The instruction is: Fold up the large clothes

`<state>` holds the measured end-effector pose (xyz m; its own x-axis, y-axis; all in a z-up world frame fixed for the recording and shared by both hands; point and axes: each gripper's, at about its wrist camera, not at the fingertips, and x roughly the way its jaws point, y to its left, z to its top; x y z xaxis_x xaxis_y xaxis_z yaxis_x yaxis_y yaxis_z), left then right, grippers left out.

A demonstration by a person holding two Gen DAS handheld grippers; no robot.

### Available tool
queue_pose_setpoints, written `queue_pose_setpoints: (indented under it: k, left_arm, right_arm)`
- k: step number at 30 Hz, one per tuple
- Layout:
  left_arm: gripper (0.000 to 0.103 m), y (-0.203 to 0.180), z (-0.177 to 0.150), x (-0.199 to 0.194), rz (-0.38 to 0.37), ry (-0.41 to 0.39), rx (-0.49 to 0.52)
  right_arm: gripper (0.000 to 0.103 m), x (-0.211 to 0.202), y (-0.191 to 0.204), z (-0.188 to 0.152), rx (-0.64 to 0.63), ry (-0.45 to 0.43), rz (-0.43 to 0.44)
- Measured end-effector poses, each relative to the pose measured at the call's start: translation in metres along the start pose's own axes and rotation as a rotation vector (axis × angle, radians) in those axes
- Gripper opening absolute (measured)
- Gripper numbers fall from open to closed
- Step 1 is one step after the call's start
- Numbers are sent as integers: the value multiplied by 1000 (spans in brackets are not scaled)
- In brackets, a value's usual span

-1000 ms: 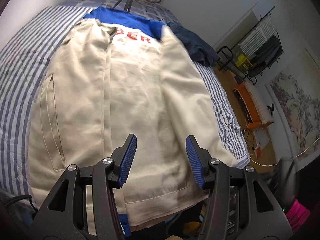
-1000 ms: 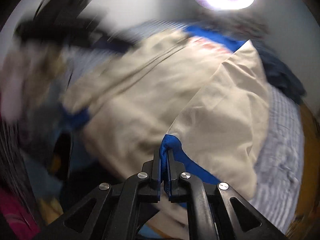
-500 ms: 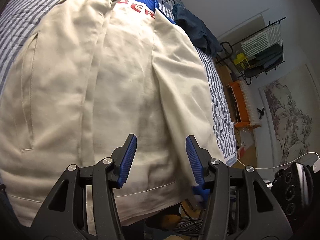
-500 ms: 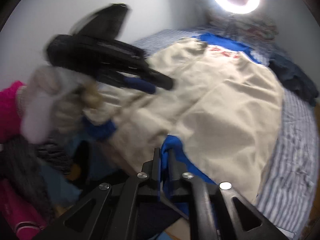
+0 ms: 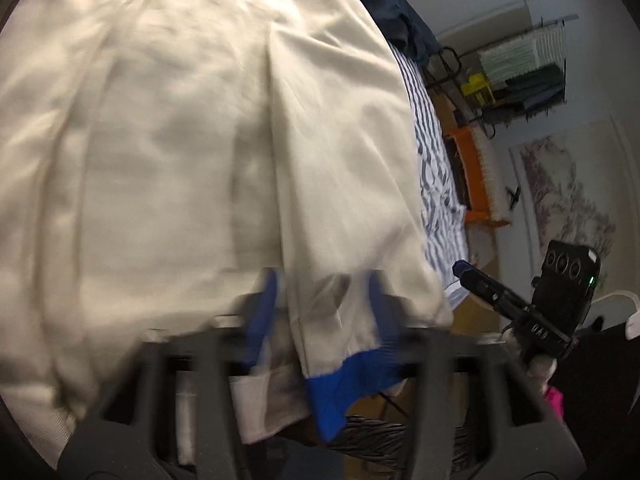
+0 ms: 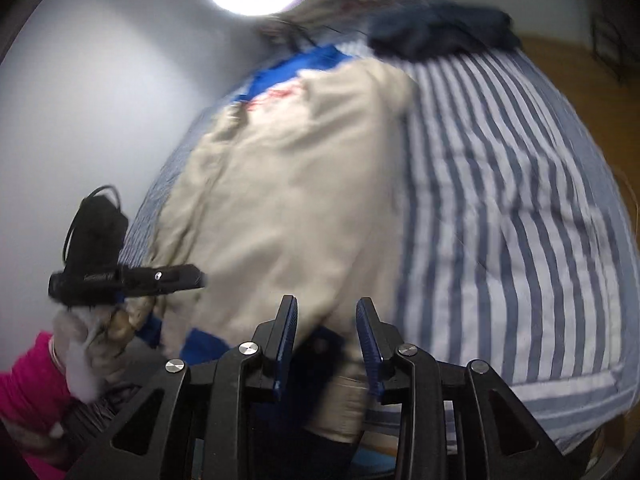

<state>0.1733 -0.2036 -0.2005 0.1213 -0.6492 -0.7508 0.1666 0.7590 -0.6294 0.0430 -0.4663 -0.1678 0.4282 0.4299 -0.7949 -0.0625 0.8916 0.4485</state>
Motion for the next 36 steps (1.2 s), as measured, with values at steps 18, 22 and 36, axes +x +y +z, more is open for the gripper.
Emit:
queue_pose_setpoints:
  k: [18,22,36]
  left_arm:
    - [13,-3,-21,4,165,-44,95]
    - [13,-23,-34,-28,229,-153,181]
    - [14,-69,-71,21,215,-24,426]
  right_arm:
    - [1,29,38,3,-106,110,135]
    - [37,11,21,7,-125,137,181]
    - [41,47,-87,163,248,-160,194]
